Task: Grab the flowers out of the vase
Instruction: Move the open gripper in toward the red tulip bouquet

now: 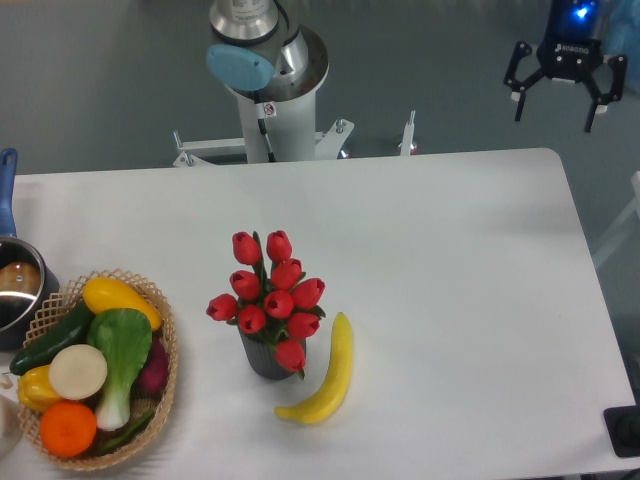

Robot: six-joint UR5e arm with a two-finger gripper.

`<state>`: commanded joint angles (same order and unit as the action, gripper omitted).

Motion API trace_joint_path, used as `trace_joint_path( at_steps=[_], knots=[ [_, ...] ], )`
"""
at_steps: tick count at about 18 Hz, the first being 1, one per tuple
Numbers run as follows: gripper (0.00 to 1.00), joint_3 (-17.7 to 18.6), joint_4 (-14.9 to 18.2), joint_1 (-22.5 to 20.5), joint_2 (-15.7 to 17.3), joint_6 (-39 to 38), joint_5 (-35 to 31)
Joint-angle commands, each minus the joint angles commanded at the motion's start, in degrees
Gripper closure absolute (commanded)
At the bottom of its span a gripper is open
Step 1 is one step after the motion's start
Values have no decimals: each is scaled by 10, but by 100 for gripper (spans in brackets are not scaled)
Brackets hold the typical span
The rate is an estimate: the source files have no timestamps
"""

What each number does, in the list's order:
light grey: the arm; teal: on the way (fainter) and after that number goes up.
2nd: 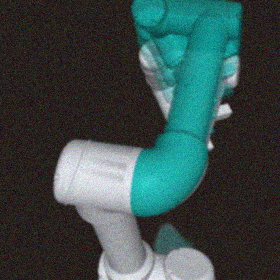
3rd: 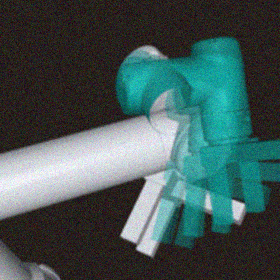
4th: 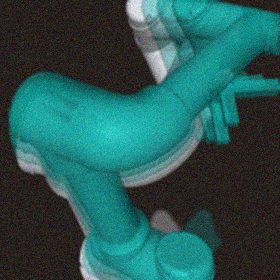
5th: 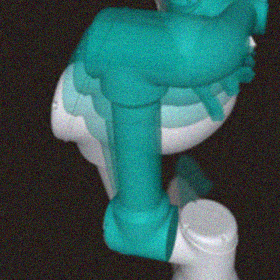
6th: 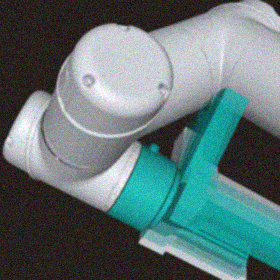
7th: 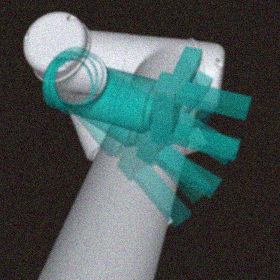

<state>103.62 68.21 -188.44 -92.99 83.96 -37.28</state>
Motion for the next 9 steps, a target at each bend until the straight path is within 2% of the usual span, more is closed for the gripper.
trace_joint_path(
  at_steps=[4, 7, 9],
  knots=[
    [0, 3, -58, 57, -21, -11, 24],
    [0, 3, -68, 113, -42, -15, 25],
    [0, 4, -67, 134, -47, -15, 28]
  ],
)
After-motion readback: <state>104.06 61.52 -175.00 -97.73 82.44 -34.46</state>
